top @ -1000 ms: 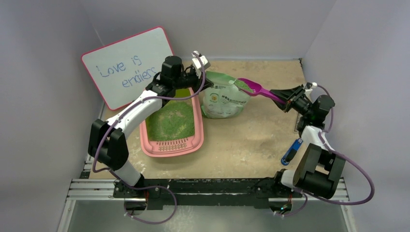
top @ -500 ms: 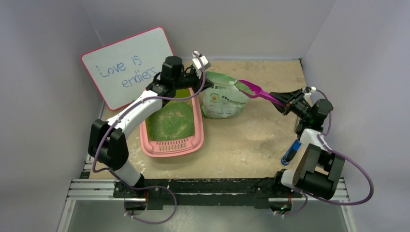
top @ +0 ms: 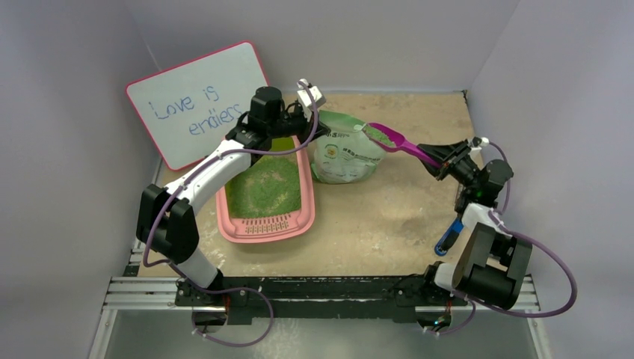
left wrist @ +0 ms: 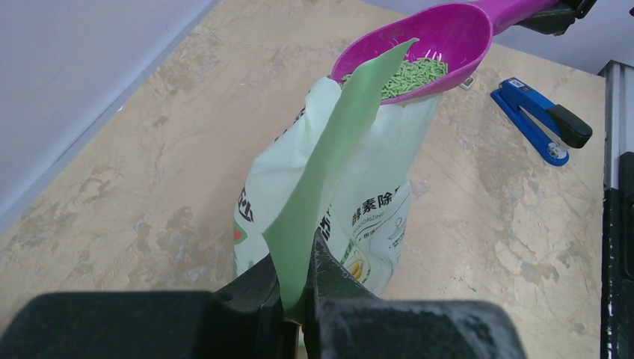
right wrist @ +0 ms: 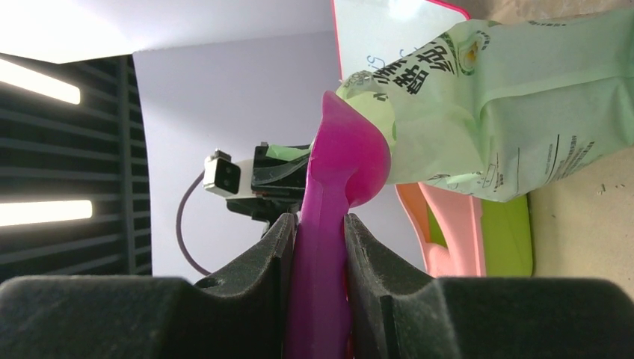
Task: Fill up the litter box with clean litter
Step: 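Scoop the cat litter from the cat litter bag.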
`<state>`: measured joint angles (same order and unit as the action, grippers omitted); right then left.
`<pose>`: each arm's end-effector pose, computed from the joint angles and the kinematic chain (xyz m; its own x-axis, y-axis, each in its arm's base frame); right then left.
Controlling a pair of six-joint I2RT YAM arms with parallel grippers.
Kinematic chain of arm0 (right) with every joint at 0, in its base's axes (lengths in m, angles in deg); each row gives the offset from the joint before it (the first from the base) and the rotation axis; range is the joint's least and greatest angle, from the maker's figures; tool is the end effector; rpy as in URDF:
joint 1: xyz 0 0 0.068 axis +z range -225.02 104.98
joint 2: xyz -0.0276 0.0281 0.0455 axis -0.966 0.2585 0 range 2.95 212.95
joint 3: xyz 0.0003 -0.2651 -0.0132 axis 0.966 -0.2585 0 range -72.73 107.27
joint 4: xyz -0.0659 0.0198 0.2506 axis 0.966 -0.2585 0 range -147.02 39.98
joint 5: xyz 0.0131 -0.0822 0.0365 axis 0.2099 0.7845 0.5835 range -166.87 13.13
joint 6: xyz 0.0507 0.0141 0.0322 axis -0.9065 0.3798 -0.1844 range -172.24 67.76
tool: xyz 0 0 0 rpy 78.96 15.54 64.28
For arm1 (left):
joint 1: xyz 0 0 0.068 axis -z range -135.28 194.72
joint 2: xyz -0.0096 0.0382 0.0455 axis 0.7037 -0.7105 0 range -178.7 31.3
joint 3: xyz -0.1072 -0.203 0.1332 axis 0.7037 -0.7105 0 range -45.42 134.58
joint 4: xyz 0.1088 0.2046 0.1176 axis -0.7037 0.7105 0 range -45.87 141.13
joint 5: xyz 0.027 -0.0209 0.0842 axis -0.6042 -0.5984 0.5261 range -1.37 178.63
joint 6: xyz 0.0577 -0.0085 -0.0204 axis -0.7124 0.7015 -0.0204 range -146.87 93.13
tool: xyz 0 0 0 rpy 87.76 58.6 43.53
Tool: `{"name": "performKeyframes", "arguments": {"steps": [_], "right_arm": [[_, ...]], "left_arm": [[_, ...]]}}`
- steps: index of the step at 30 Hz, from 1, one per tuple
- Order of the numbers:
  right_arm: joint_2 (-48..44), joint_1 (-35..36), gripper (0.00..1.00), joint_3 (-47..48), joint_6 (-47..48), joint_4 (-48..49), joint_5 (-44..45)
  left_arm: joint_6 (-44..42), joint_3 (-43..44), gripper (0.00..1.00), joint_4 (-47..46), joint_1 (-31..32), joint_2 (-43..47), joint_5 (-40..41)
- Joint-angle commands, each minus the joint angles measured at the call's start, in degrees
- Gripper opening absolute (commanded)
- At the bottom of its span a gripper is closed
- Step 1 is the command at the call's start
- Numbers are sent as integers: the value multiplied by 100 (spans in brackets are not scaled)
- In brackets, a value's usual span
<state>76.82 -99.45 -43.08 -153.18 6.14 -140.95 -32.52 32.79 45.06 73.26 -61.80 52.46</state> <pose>0.2516 -0.0683 0.2525 -0.6448 0.7643 0.0031 -0.0673 -0.0608 0.9959 0.3311 -0.2114 0.3346 -0.1511 0.1726 -0.9733 0.9038 0.4230 -0.0653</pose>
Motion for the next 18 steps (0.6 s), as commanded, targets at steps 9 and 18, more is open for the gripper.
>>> {"name": "performKeyframes", "arguments": {"steps": [9,18], "right_arm": [[-279,-4,0,27,707,-525,-125],[-585,-64,0,-90,139,187,-59]], "left_arm": [[-77,401,0,-632,-23,82,-38],[-87,389,0,-593,-23,152,-6]]}}
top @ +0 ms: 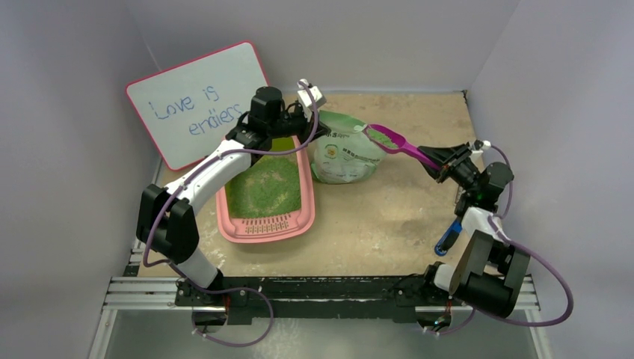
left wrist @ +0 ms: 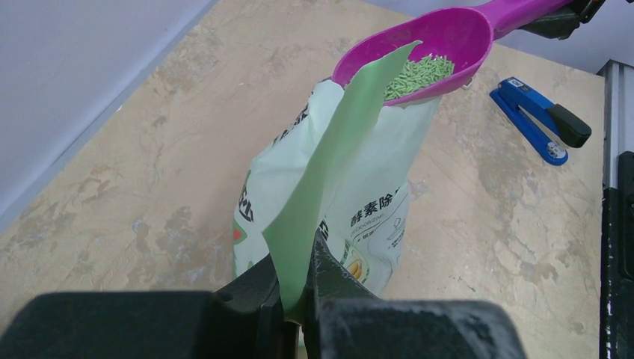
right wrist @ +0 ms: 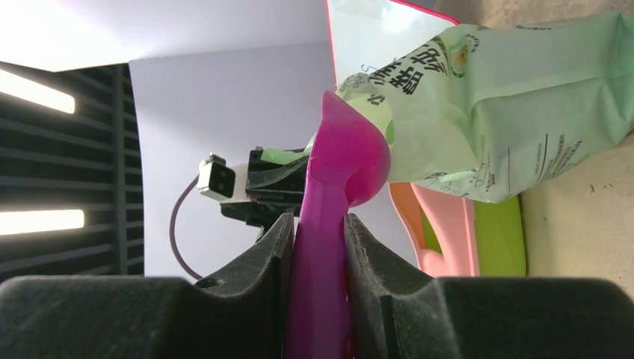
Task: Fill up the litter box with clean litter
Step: 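Scoop the cat litter from the cat litter bag.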
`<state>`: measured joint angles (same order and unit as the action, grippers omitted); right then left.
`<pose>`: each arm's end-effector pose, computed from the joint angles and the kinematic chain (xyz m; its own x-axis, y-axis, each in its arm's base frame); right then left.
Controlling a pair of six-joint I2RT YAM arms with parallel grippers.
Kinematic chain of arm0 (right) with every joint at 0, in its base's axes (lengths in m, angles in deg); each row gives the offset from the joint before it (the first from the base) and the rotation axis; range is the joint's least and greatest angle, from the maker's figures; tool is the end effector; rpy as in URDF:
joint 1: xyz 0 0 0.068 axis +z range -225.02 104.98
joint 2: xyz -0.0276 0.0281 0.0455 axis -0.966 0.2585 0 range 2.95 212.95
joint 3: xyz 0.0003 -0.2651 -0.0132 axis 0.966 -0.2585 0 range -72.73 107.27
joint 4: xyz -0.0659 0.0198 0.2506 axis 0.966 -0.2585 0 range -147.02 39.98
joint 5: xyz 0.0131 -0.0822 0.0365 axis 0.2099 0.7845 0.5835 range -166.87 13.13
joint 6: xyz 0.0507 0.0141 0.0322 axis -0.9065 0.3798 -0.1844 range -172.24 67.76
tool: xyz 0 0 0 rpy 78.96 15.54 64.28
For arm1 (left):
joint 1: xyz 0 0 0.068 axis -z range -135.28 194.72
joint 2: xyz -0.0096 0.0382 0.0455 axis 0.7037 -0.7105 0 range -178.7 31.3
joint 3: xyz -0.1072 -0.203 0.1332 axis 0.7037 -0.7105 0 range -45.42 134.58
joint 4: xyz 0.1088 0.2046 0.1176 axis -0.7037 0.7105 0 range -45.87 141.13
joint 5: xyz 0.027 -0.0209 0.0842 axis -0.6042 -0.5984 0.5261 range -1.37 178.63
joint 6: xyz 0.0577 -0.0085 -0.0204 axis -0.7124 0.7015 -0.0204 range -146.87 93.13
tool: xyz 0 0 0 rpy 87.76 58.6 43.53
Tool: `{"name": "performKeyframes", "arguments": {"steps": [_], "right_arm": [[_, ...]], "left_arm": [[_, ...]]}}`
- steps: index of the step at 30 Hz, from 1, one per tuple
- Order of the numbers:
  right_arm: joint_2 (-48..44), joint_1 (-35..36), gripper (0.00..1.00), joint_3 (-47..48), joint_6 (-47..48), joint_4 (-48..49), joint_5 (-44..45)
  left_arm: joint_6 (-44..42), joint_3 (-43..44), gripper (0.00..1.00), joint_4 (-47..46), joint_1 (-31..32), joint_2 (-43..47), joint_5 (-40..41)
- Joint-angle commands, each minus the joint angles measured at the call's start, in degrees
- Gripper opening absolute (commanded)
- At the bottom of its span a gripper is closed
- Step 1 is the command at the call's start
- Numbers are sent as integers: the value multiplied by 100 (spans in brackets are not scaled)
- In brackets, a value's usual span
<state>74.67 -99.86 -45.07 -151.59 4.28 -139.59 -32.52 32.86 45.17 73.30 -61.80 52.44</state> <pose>0.2442 -0.0675 0.2477 -0.6194 0.7851 0.0041 -0.0616 -0.0538 0.9966 0.3309 -0.2116 0.3348 -0.1516 0.1730 -0.9732 0.9042 0.4221 -0.0658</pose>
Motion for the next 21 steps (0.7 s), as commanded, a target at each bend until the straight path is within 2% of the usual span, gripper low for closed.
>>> {"name": "performKeyframes", "arguments": {"steps": [1,4,21], "right_arm": [[-449,-22,0,164,92,190,-142],[-595,-26,0,345,600,-492,-134],[-1109,-75,0,289,384,-397,-9]], "left_arm": [[-93,376,0,-590,-28,152,2],[-88,350,0,-600,-28,133,24],[136,204,0,-831,-28,213,316]]}}
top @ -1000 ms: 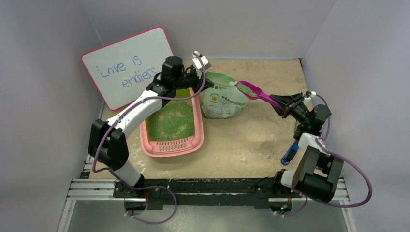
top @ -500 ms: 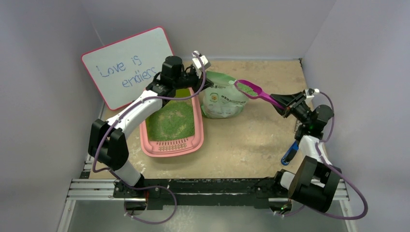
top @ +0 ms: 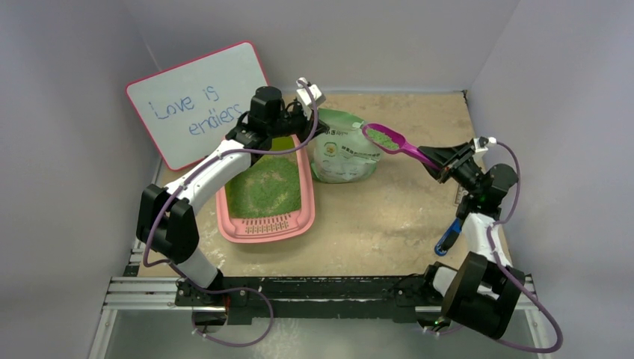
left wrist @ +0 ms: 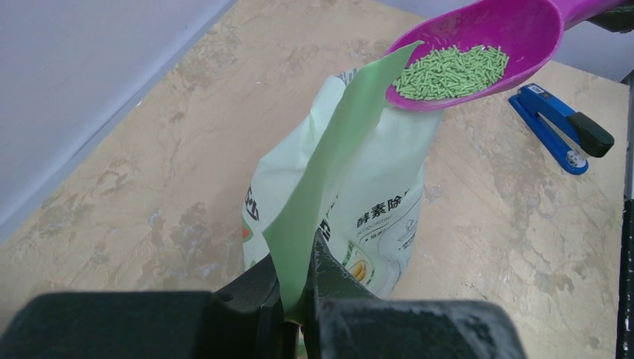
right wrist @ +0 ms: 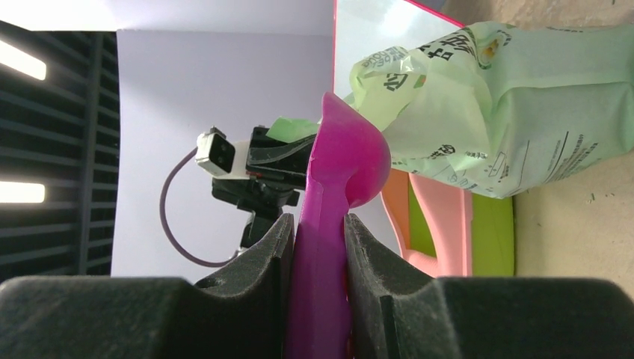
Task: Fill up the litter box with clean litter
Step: 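Scoop the cat litter from the cat litter bag, then pour the cat litter into the litter box.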
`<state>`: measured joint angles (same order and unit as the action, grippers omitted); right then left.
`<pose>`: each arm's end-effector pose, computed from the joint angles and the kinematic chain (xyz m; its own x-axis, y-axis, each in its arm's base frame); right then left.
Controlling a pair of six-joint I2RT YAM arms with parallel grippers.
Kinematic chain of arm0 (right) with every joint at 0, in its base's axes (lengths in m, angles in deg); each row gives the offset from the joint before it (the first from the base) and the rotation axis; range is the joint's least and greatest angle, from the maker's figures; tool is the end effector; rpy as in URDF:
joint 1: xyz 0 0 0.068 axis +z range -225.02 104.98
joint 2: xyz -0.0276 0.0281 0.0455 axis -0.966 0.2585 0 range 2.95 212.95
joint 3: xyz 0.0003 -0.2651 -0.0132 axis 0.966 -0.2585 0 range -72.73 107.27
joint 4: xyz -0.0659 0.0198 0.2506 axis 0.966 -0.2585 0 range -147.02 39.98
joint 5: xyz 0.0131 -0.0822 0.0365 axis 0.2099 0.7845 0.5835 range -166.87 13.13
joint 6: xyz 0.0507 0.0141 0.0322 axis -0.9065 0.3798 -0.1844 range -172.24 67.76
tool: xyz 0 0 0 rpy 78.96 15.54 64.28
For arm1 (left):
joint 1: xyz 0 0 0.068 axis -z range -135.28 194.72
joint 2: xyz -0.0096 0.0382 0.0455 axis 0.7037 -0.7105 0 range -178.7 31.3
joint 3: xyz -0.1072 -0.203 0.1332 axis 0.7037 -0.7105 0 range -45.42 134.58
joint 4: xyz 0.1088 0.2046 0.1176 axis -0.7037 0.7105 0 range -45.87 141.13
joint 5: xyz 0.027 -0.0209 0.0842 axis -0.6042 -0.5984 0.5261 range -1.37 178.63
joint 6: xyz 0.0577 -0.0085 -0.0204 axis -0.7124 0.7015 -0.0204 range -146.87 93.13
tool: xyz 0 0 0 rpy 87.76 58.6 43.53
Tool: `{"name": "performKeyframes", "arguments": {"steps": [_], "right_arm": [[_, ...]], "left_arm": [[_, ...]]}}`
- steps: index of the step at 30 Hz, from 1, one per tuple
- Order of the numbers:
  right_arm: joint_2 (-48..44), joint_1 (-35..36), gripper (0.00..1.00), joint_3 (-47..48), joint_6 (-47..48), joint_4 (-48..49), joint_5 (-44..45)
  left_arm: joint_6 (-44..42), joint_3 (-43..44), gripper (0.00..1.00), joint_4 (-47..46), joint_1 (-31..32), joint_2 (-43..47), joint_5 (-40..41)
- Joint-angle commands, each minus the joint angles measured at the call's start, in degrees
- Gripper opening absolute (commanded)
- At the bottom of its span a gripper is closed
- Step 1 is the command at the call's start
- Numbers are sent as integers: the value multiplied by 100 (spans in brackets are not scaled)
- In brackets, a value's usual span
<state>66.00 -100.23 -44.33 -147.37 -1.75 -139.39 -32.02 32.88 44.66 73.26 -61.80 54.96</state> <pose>0.2265 -0.0610 0.2754 -0.6003 0.7906 -0.1211 -0.1601 0.0295 0.9867 0.3331 -0.2106 0.3356 -0.1533 0.1684 -0.9737 0.8846 0.4625 -0.0593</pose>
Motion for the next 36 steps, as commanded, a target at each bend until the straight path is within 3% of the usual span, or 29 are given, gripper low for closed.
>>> {"name": "performKeyframes", "arguments": {"steps": [1,6,16,23,36], "right_arm": [[-293,-37,0,234,-78,240,-58],[-628,-36,0,342,-105,8,-123],[-1490,392,0,538,710,-1888,-256],[-1250,2287,0,496,915,-1832,984],[413,5049,0,1453,1867,-1784,3406]], "left_arm": [[104,210,0,-783,-23,195,101],[266,282,0,-844,-23,114,356],[754,413,0,-1050,-23,-54,726],[806,368,0,-1118,-23,-18,634],[822,238,0,-1082,-23,156,738]]}}
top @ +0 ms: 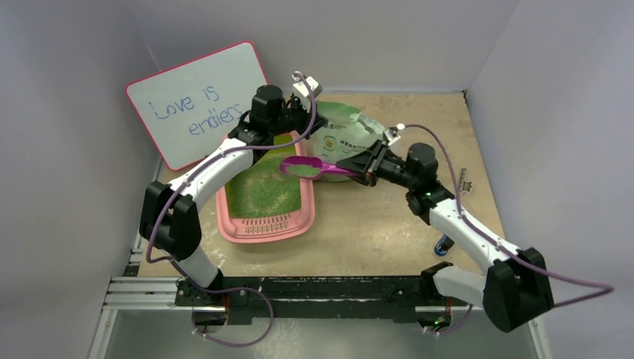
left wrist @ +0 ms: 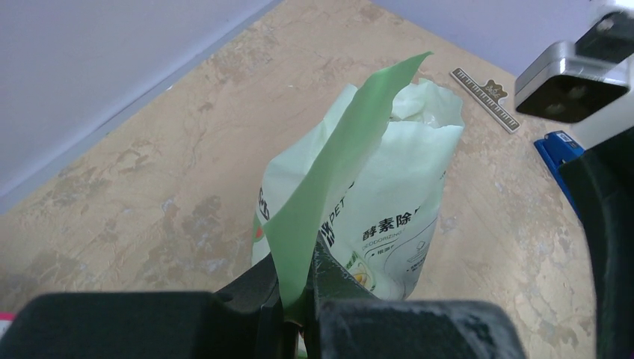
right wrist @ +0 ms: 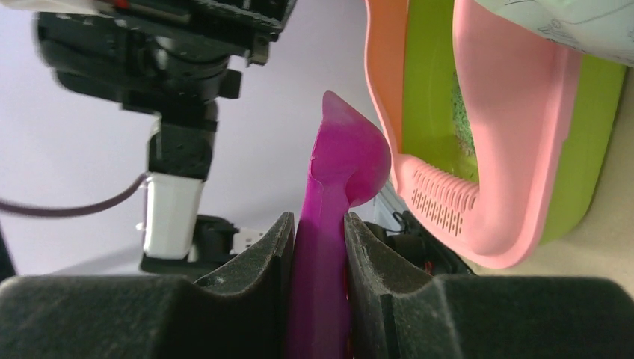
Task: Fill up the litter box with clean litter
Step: Pour the cat litter into the litter box.
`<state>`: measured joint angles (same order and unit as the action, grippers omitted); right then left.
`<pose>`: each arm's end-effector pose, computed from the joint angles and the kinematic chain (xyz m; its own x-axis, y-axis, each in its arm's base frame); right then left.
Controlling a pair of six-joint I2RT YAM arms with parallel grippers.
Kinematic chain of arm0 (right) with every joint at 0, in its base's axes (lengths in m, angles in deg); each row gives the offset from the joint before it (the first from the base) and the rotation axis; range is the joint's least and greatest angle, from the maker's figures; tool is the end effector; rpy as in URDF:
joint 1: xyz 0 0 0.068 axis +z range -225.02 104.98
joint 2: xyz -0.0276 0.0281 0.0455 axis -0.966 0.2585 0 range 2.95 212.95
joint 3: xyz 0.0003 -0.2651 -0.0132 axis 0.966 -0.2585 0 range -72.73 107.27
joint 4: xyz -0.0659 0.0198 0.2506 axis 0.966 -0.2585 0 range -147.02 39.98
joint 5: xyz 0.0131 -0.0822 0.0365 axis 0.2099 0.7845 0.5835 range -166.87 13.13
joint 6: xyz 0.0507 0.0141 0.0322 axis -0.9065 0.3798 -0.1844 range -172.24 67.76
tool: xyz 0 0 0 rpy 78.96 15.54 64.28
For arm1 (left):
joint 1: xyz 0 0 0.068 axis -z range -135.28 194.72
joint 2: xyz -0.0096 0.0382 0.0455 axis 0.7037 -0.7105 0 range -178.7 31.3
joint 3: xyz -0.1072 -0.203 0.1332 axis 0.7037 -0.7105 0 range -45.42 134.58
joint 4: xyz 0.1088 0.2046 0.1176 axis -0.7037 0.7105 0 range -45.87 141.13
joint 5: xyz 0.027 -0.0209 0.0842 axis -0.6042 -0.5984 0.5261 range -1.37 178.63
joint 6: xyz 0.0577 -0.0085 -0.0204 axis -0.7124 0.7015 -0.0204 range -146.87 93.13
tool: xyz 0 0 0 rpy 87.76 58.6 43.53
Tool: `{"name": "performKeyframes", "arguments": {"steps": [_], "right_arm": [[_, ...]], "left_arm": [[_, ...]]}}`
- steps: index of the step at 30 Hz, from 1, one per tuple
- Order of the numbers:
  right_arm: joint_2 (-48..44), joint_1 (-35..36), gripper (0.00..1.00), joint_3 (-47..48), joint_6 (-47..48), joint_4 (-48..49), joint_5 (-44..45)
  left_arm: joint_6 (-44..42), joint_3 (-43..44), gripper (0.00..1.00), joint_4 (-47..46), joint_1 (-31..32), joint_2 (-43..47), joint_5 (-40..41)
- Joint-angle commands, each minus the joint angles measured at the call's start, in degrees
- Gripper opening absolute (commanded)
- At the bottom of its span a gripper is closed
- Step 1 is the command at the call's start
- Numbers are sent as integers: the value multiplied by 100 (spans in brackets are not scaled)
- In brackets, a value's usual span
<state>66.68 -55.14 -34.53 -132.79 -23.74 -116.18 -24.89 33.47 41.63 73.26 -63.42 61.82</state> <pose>0.2363 0.1168 0.2940 -0.8451 0.5060 -0.1723 -0.1532 0.0795 0.9850 0.3450 -0.2115 0.3337 -0.2303 0.0901 -0.9689 0.8044 0.5779 -0.1375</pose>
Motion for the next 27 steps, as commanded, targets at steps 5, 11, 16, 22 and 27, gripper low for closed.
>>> {"name": "performKeyframes", "arguments": {"steps": [5,11,16,22,27], "right_arm": [[980,1390,0,1221,1308,62,2642],[1649,2287,0,2363,2791,-872,4307],[1949,2986,0,2934,3997,-1355,5489],[2259,3490,0,3375,4877,-1489,6250],[2391,3745,0,3576,5575,-1510,6790]], "left_arm": [[123,170,0,-741,-23,329,155],[75,161,0,-686,-23,375,281],[66,180,0,-690,-23,362,282],[103,188,0,-721,-23,343,238],[77,197,0,-690,-23,342,245]]}}
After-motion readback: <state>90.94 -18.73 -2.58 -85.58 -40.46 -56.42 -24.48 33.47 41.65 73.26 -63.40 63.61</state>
